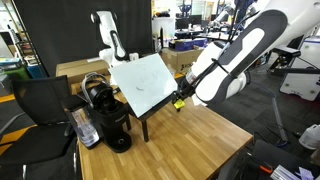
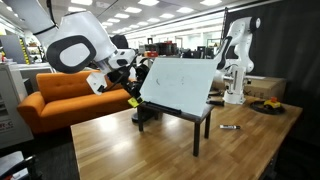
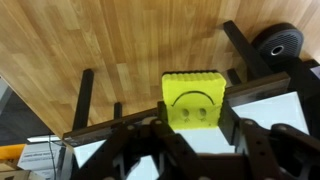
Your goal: Erase the drawing on the board
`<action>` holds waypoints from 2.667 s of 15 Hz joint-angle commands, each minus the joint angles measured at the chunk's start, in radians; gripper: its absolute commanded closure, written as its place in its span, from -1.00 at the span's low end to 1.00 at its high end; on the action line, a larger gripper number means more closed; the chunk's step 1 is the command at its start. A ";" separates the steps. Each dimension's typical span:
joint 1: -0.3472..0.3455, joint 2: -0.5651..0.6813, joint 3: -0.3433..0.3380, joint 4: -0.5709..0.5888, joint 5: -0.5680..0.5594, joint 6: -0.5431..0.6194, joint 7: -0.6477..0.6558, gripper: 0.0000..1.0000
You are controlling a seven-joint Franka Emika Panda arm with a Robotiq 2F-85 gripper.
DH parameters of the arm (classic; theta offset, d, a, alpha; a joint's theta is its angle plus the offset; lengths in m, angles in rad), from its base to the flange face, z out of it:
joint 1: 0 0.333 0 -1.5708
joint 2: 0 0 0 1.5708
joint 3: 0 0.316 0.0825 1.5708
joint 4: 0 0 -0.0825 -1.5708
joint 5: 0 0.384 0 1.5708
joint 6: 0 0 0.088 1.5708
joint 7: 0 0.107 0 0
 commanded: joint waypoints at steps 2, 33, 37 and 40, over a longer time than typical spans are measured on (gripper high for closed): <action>0.152 -0.056 -0.248 -0.009 0.020 -0.085 0.029 0.45; 0.884 0.641 -0.953 0.420 0.036 -0.102 0.331 0.45; 0.898 0.648 -0.963 0.412 0.052 -0.093 0.305 -0.55; 0.899 0.646 -0.960 0.404 0.054 -0.082 0.290 -0.84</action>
